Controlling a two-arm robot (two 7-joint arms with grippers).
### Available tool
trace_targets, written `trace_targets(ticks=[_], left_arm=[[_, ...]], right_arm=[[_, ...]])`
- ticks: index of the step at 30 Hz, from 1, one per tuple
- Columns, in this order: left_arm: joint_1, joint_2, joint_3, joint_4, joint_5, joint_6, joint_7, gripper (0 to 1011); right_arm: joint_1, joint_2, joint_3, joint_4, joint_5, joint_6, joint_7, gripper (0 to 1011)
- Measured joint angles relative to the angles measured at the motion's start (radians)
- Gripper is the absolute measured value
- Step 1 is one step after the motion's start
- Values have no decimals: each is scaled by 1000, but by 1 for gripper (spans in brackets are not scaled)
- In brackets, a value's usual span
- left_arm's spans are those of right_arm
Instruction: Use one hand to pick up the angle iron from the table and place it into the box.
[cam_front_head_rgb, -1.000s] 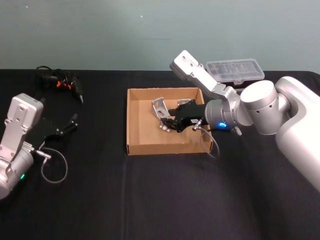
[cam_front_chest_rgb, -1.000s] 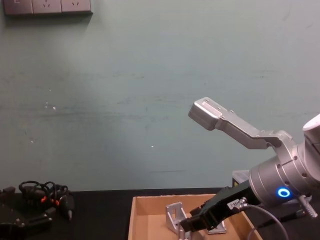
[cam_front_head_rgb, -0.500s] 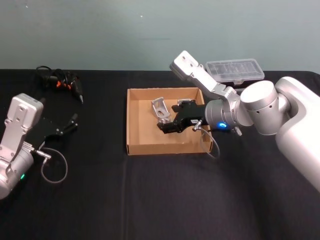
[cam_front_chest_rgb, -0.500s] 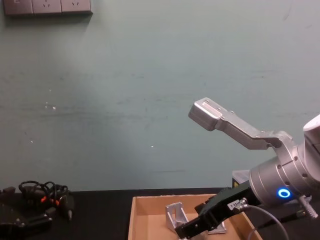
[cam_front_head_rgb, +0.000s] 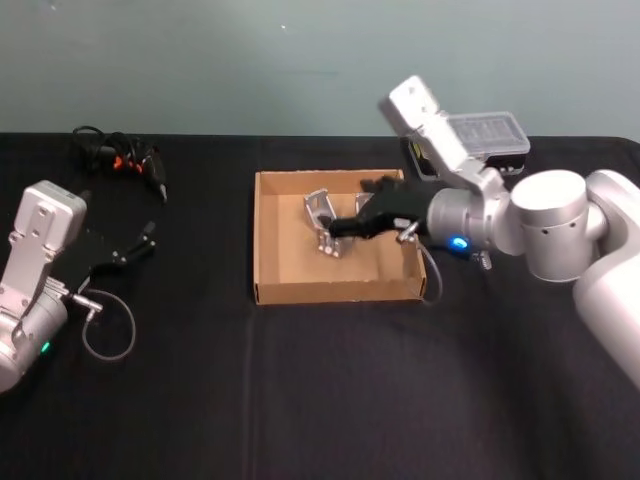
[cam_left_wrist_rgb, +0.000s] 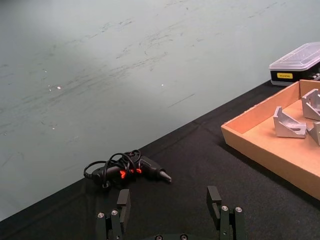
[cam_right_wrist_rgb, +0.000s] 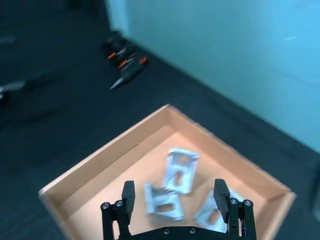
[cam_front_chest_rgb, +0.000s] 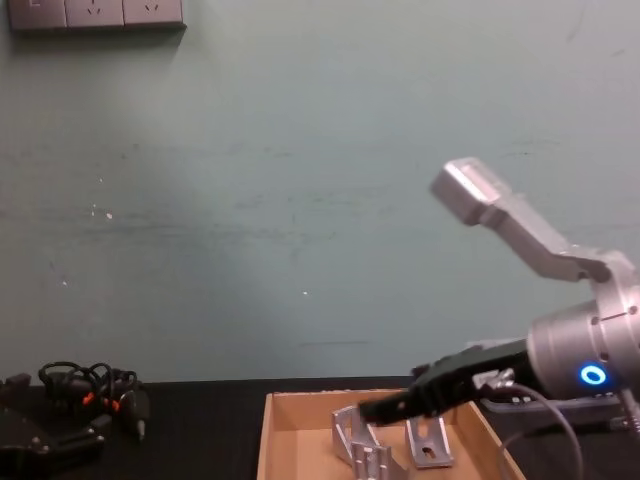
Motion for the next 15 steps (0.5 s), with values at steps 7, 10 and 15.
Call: trace_targets(ticks=[7, 10, 15], left_arm=[[0, 0, 0, 0, 0, 0, 0, 1000], [0, 0, 0, 0, 0, 0, 0, 1000], [0, 0, 0, 0, 0, 0, 0, 1000]], right_arm=[[-76, -44, 121, -23, 15, -68, -212, 1004], [-90, -63, 144, -23, -2, -89, -280, 1004], [-104, -109, 181, -6, -46, -102, -428, 1004]])
